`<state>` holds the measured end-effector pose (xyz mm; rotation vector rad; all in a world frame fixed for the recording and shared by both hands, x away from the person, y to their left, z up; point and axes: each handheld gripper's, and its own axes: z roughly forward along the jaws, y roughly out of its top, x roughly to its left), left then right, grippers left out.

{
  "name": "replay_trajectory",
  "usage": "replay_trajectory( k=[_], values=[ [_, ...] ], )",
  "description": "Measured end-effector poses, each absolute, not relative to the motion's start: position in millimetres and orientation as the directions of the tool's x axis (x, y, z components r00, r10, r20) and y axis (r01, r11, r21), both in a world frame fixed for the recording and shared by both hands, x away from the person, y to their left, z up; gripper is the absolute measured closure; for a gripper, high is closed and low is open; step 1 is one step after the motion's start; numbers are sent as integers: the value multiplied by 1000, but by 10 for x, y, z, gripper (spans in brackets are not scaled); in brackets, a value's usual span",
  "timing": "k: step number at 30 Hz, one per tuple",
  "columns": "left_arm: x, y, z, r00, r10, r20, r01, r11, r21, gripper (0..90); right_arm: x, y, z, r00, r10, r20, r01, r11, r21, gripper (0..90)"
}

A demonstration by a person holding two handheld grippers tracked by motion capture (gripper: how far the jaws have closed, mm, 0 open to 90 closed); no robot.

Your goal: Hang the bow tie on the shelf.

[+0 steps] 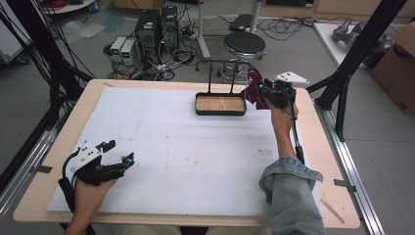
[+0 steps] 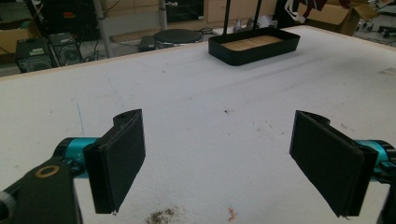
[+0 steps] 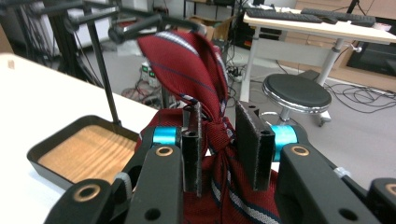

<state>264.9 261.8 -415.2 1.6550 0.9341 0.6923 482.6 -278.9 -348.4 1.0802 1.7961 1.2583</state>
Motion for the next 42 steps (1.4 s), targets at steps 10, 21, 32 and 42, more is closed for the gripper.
replay_trajectory(
  k=[10, 21, 32, 42],
  values=[
    [2646, 2617, -4155, 527, 850, -14, 234, -130, 963, 185, 4914, -2709, -3626, -429, 901, -68, 295, 211, 932, 722],
    [2641, 2618, -4159, 531, 848, -10, 234, -135, 963, 185, 4962, -2627, -3706, -442, 895, -63, 300, 214, 930, 713],
    [2640, 2606, -4160, 531, 847, -11, 234, -134, 963, 185, 4985, -2606, -3748, -438, 897, -58, 297, 206, 933, 689],
    [2645, 2611, -4165, 533, 846, -10, 235, -137, 962, 185, 4984, -2605, -3747, -446, 893, -64, 293, 213, 932, 635]
  ],
)
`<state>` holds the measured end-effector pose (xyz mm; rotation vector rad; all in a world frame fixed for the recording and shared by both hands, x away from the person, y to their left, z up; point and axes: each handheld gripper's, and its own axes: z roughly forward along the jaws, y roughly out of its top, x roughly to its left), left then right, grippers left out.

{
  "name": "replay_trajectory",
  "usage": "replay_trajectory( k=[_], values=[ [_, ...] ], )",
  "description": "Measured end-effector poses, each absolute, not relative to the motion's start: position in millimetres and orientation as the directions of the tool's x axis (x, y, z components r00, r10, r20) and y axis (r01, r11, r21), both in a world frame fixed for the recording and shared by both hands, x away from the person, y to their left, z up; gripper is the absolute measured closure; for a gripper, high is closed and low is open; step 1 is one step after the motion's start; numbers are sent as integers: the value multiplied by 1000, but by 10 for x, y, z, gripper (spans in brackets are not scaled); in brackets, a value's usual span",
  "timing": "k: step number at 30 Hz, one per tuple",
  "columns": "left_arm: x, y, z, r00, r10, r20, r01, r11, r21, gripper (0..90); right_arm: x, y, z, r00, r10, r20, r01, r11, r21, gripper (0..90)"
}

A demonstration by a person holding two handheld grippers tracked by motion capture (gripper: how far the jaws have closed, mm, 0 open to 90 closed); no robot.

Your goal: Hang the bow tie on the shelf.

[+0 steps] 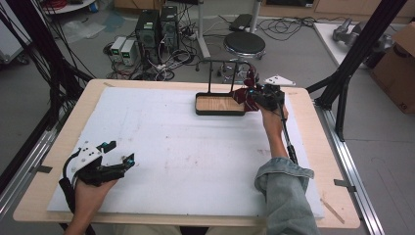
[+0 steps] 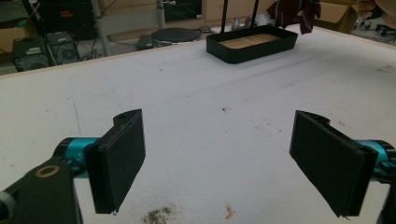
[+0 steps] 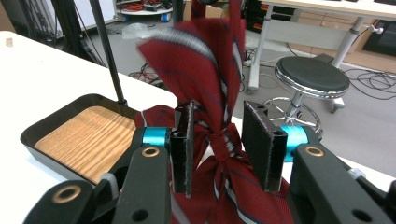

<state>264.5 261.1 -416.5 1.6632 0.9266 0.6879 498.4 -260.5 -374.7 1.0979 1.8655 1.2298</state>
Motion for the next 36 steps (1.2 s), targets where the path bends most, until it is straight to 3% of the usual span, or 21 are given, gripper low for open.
replay_trajectory(
  k=[11, 13, 23, 24, 36],
  values=[
    [2642, 2606, -4158, 531, 847, -14, 235, -132, 963, 185, 4932, -2638, -3665, -460, 886, -62, 278, 210, 937, 473],
    [2642, 2606, -4155, 532, 847, -13, 234, -133, 963, 185, 4901, -2659, -3617, -459, 886, -63, 266, 205, 942, 398],
    [2613, 2620, -4146, 525, 851, -10, 231, -132, 964, 185, 4775, -2748, -3468, -468, 884, -19, 242, 149, 959, 260],
    [2605, 2623, -4144, 521, 853, -12, 231, -128, 964, 185, 4740, -2764, -3437, -458, 889, -18, 242, 144, 959, 213],
    [2583, 2645, -4147, 513, 858, -6, 232, -132, 964, 185, 4534, -2970, -3261, -424, 906, 14, 215, 85, 973, 128]
  ],
)
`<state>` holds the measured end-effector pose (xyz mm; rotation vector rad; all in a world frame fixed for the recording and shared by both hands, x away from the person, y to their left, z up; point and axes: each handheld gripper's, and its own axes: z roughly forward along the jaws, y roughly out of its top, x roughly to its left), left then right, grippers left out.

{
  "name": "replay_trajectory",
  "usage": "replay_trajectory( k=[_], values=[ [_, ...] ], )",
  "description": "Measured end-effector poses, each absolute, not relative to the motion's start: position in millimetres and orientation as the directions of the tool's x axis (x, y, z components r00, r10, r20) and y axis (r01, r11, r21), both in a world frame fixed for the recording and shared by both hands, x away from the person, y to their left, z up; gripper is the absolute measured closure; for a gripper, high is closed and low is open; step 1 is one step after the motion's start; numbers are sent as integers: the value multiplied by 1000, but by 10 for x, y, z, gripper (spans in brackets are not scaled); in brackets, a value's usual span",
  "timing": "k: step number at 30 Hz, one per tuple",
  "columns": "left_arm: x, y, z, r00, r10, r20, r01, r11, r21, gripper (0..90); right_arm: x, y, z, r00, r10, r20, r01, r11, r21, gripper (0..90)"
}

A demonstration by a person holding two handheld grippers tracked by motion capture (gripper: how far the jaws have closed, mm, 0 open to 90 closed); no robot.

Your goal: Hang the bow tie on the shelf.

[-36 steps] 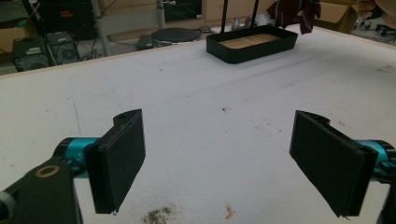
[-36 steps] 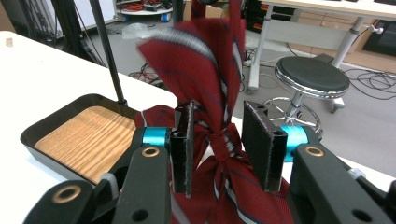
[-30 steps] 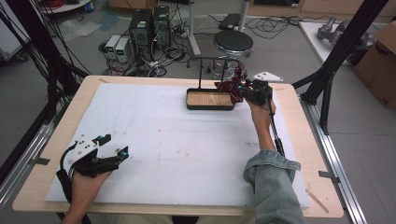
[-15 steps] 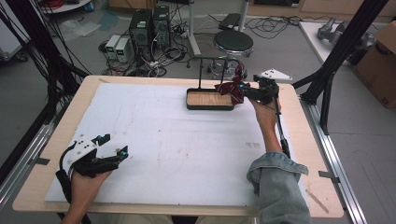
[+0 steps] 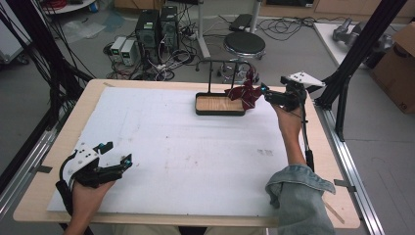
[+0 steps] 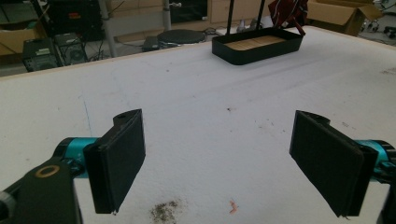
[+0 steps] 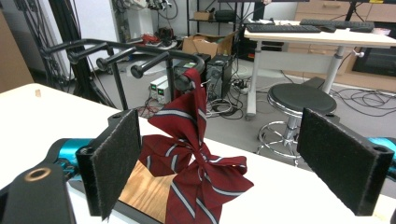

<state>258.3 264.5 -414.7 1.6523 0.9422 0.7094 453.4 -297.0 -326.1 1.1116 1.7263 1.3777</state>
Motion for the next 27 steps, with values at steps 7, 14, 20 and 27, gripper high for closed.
replay_trajectory(
  k=[7, 14, 20, 27],
  values=[
    [2583, 2640, -4147, 514, 857, -6, 229, -131, 965, 185, 4416, -3041, -3207, -420, 907, 20, 193, 67, 979, 126],
    [2601, 2622, -4149, 517, 856, -3, 227, -134, 965, 185, 4251, -3119, -3193, -416, 909, 21, 180, 59, 982, 125],
    [2622, 2606, -4152, 520, 854, -6, 229, -133, 964, 185, 4048, -3184, -3193, -412, 911, 29, 163, 42, 986, 123],
    [2639, 2584, -4154, 525, 851, -5, 229, -136, 964, 185, 3779, -3237, -3258, -419, 908, 26, 126, 29, 992, 120]
  ],
)
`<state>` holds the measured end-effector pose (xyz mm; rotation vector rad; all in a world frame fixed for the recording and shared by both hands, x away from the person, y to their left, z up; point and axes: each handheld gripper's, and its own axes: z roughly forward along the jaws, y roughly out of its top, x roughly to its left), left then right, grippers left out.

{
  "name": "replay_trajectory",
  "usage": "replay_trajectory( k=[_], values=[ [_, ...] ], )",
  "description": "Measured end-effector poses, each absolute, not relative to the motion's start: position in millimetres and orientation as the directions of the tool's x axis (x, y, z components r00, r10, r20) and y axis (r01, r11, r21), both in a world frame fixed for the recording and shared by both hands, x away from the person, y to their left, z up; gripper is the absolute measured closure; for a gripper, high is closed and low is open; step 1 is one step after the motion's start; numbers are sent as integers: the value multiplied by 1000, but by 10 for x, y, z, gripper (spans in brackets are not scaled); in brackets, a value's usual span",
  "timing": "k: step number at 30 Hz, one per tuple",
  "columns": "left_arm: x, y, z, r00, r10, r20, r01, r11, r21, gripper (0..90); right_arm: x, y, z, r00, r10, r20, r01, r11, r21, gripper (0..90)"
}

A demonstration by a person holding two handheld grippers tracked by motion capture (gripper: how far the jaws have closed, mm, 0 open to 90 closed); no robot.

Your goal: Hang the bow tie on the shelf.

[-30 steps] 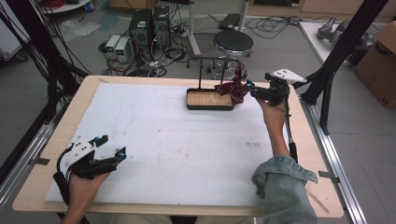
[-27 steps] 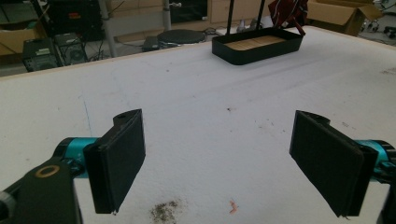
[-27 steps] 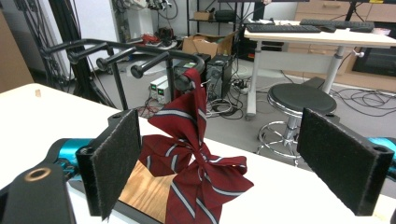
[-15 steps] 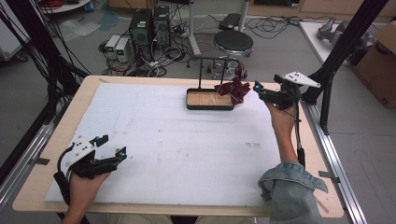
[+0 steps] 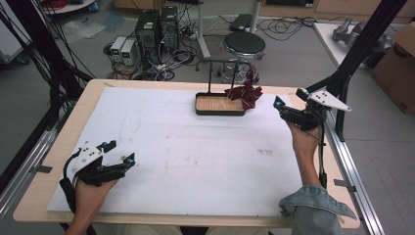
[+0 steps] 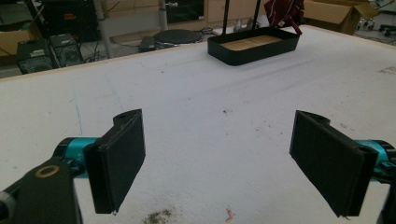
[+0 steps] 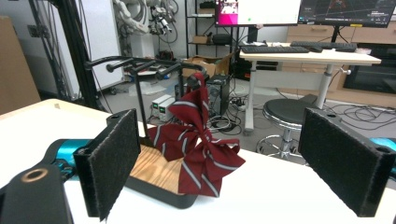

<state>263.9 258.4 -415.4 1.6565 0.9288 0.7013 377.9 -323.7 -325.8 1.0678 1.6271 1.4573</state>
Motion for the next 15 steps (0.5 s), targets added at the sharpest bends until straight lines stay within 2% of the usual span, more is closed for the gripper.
replay_trajectory(
  k=[15],
  values=[
    [2641, 2586, -4151, 525, 851, -5, 228, -135, 964, 185, 3309, -3327, -3568, -407, 912, 47, 96, -8, 995, 113]
  ],
)
